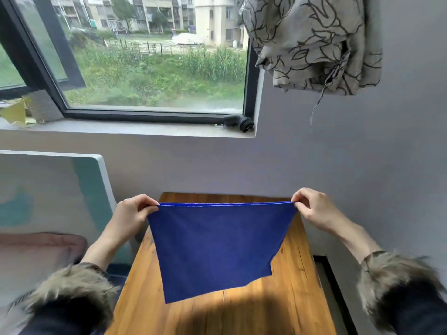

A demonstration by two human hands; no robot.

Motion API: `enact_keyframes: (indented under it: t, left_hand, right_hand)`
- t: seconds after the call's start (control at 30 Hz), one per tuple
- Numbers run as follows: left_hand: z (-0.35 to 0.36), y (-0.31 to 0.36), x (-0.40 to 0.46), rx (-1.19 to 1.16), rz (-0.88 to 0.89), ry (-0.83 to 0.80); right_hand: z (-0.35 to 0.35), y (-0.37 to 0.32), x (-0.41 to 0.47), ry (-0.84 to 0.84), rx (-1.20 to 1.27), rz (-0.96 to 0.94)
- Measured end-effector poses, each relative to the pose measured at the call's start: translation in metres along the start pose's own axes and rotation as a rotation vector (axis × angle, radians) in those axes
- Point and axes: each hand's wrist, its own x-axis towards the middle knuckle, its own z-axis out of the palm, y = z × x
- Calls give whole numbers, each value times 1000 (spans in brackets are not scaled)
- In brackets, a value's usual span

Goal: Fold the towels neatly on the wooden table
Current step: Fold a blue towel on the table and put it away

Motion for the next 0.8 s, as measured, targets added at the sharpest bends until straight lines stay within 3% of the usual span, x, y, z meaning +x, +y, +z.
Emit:
enact_keyframes:
  t: [0.2, 0.43, 0.5, 0.6, 0.67, 0.8]
  left_hand:
    - [-2, -3, 9, -23, 18, -3]
    - [-1, -9, 15, -19, 34, 24]
    - [0, -7, 15, -15, 53, 15]
    - [2, -6, 22, -17, 71, 2]
    - [4, -6, 25, -18, 53, 25]
    - [11, -8, 28, -11, 34, 46]
  right_hand:
    - [-3, -2, 1, 44, 101, 141]
    - [-4, -16, -6, -69, -94, 59]
    - [-5, -15, -3, 34, -44, 82]
    - [-1, -22, -2, -92, -74, 55]
    - [-2, -20, 1, -24, 1, 97]
    - [1, -22, 2, -108, -25, 107]
